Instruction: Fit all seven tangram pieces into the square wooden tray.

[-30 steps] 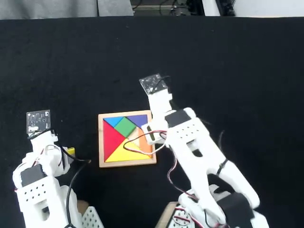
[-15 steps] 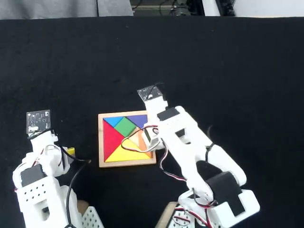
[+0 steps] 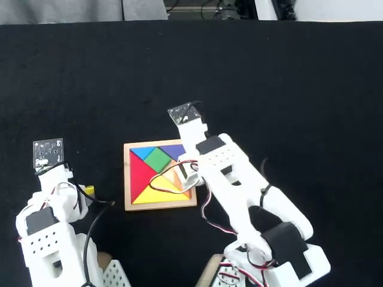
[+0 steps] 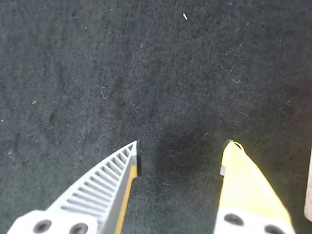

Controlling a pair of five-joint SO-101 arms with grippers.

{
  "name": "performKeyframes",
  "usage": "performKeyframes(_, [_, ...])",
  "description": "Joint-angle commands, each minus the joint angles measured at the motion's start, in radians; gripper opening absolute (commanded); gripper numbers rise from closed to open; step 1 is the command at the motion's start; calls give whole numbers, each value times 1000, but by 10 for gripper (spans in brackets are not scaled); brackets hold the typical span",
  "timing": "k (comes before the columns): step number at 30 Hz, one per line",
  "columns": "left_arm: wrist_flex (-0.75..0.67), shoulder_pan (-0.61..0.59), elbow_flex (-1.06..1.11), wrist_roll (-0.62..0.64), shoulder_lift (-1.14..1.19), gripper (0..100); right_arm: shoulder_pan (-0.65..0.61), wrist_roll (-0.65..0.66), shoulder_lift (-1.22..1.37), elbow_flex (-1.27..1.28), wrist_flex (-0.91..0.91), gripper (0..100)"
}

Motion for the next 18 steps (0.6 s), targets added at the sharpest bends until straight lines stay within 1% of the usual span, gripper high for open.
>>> performKeyframes(1, [-15,-2,-7,0,-8,270,-14,-9,-24,-53,-14,11])
performKeyframes(5, [-15,-7,-7,0,-8,270,-12,-9,38,-58,-46,11])
performKeyframes(9, [-15,-7,-7,0,-8,270,-9,-9,56,-82,-40,11])
performKeyframes(12, [-15,-7,-7,0,-8,270,-8,-9,24,-114,12,11])
performKeyframes(15, [-15,-7,-7,0,-8,270,-8,-3,-61,-150,66,11])
performKeyframes(18, [-15,-5,-7,0,-8,270,-29,2,-113,-159,41,11])
